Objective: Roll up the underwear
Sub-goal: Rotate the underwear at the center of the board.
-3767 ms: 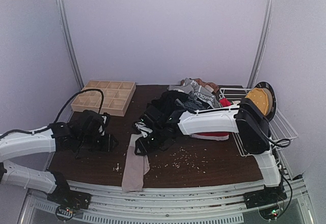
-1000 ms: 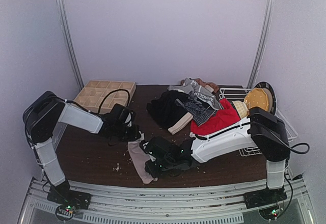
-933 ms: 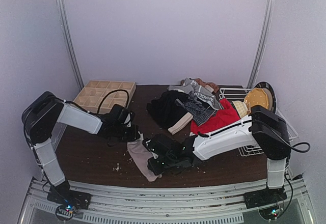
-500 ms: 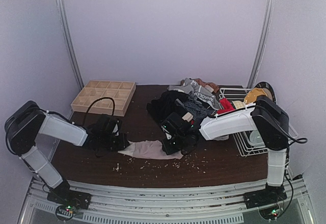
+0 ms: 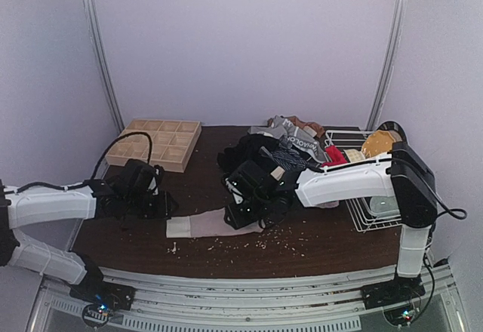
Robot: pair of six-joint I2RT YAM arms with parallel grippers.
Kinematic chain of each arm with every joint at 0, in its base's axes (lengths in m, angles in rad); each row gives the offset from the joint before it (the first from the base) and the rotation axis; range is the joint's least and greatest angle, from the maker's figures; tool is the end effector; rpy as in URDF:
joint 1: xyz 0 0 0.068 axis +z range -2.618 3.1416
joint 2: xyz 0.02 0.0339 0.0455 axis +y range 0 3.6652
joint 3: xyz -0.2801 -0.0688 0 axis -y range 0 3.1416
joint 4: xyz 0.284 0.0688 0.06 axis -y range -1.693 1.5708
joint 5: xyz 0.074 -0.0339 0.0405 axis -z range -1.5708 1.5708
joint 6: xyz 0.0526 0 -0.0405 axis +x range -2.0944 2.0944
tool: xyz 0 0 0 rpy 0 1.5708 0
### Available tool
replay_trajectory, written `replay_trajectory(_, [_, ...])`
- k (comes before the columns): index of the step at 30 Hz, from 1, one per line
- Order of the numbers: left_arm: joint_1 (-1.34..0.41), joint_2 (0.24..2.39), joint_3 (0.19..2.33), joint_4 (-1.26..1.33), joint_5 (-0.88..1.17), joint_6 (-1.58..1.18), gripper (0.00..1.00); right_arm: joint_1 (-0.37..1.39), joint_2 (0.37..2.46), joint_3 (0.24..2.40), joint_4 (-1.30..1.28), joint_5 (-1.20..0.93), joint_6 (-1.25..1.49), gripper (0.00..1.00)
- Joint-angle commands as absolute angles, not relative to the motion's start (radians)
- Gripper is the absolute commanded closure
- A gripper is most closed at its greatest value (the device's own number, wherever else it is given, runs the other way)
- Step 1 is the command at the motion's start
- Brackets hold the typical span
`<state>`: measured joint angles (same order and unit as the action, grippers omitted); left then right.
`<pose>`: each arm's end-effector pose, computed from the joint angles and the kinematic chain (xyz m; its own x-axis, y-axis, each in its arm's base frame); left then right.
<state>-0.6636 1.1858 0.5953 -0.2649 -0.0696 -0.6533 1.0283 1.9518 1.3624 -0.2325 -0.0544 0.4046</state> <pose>0.2127 -0.1616 0.1693 -0.8238 -0.1255 -0.5528 0.0980 0.9290 -0.3570 0.2452 0.4123 0.1729 -0.6918 -0.3862 -0.6102 -0.6548 0.6917 0.3046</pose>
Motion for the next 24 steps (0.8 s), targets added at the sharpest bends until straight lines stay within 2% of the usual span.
replay_trajectory(1, [-0.676, 1.332, 0.663, -0.132, 0.052, -0.544, 0.73, 1.05, 1.969, 1.355, -0.191, -0.028, 0.479, 0.63])
replay_trajectory(6, [-0.675, 1.528, 0.693, -0.039, 0.018, -0.531, 0.87, 1.03, 2.015, 1.324, -0.163, -0.002, 0.516, 0.65])
replay_trajectory(12, [-0.684, 1.648, 0.681, -0.016, -0.005, -0.57, 1.0, 0.992, 2.042, 1.309, -0.191, 0.024, 0.516, 0.67])
replay_trajectory(19, [-0.729, 1.587, 0.54, 0.021, -0.011, -0.668, 1.0, 0.925, 2.07, 1.303, -0.215, 0.017, 0.482, 0.67])
replay_trajectory(24, [-0.858, 1.517, 0.482, -0.049, -0.101, -0.798, 1.0, 0.911, 2.129, 1.42, -0.288, -0.02, 0.405, 0.67])
